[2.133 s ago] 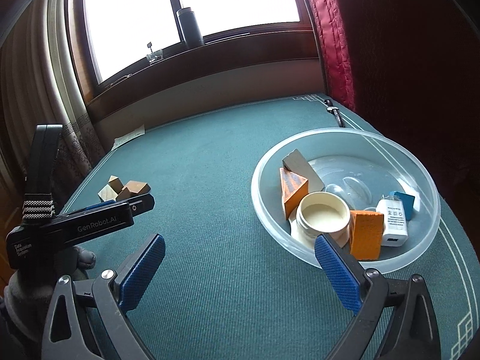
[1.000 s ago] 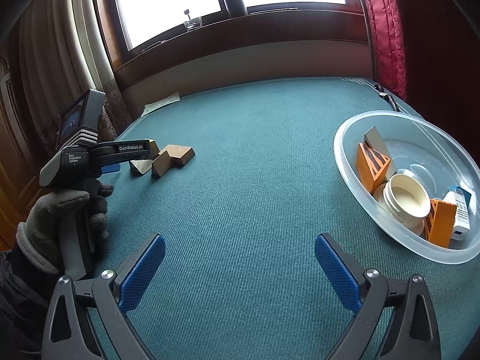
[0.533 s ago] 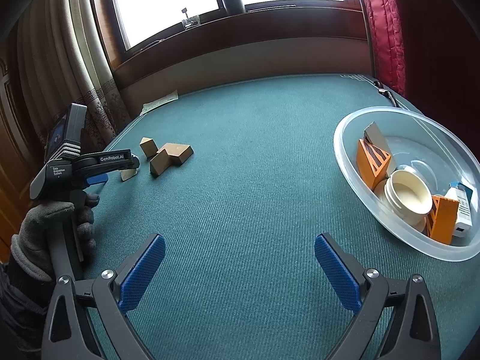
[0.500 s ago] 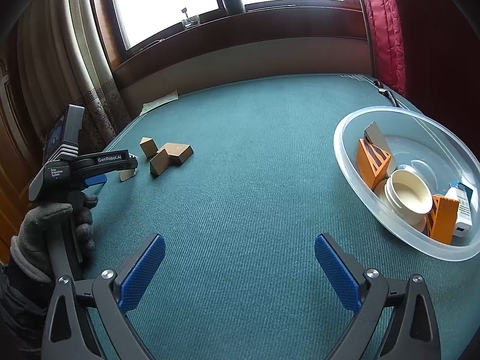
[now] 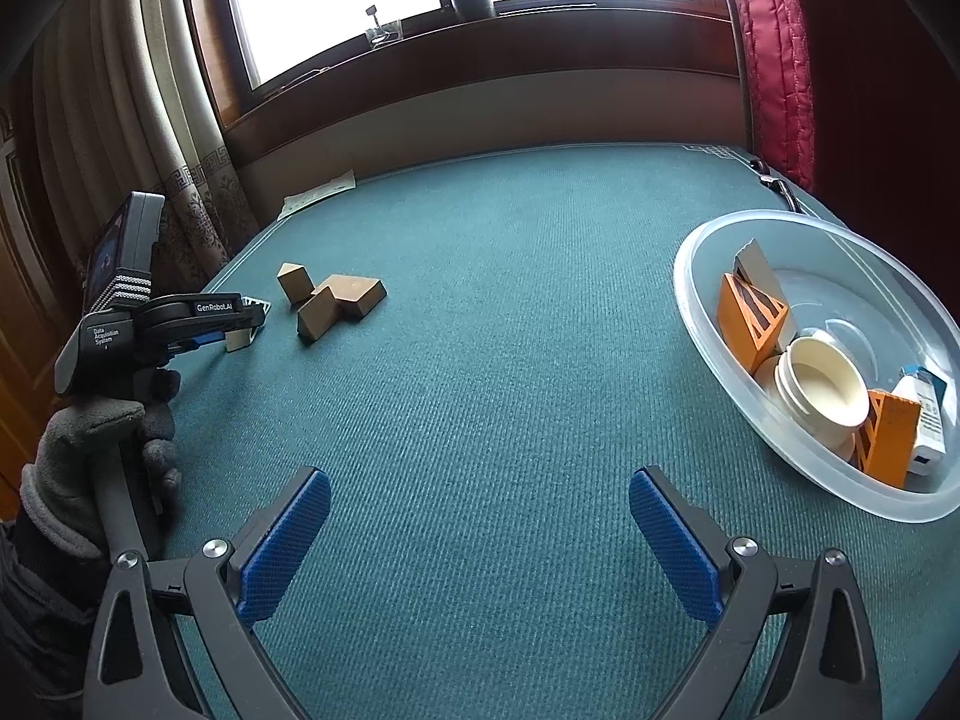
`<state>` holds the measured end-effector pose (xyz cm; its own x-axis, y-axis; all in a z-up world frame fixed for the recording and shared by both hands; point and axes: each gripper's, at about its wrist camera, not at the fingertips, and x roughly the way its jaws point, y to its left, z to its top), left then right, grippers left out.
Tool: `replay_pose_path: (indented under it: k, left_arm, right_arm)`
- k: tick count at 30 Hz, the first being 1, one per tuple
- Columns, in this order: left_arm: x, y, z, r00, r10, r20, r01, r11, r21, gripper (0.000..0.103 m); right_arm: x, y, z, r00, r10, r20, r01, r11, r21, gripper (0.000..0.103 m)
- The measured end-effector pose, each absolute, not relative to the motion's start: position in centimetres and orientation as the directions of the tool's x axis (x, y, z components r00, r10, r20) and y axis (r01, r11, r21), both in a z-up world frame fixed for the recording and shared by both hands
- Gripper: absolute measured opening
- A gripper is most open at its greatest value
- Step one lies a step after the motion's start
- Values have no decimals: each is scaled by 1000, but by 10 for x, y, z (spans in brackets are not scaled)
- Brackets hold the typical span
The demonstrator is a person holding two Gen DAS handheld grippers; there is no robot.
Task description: Organize rigid objects
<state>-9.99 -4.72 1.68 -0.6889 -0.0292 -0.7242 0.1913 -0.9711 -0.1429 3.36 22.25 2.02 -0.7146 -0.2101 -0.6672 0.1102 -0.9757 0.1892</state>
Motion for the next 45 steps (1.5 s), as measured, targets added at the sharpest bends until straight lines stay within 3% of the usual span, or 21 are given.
replay_pose_path:
  k: [11,18,24,40,45]
  left_arm:
    - [-82,-50,26,-730,-1,-684,185,-963,-195,32]
    - [-79,-59,28,-732,-36,-680,224,-956,-190,32]
    - [-77,-62,29,-735,-51,-676,241,-952,-190,32]
    - [-76,-68,25,-728,-52,-683,262,-942,-208,32]
    - [-76,-69,25,-726,-51,-685,262,-942,-208,32]
  right_arm:
    - [0,188,32,-684,-307,-662,237,-951,196,100]
    - [-34,153,34,-664,-352,-660,317,-931,178,76]
    - [-63,124,28,-622,-390,-679,392,-906,161,63]
    - [-108,95,16,-559,-401,-726,482,-869,108,58]
    - [-117,89,17,-551,-403,-731,509,-856,89,44]
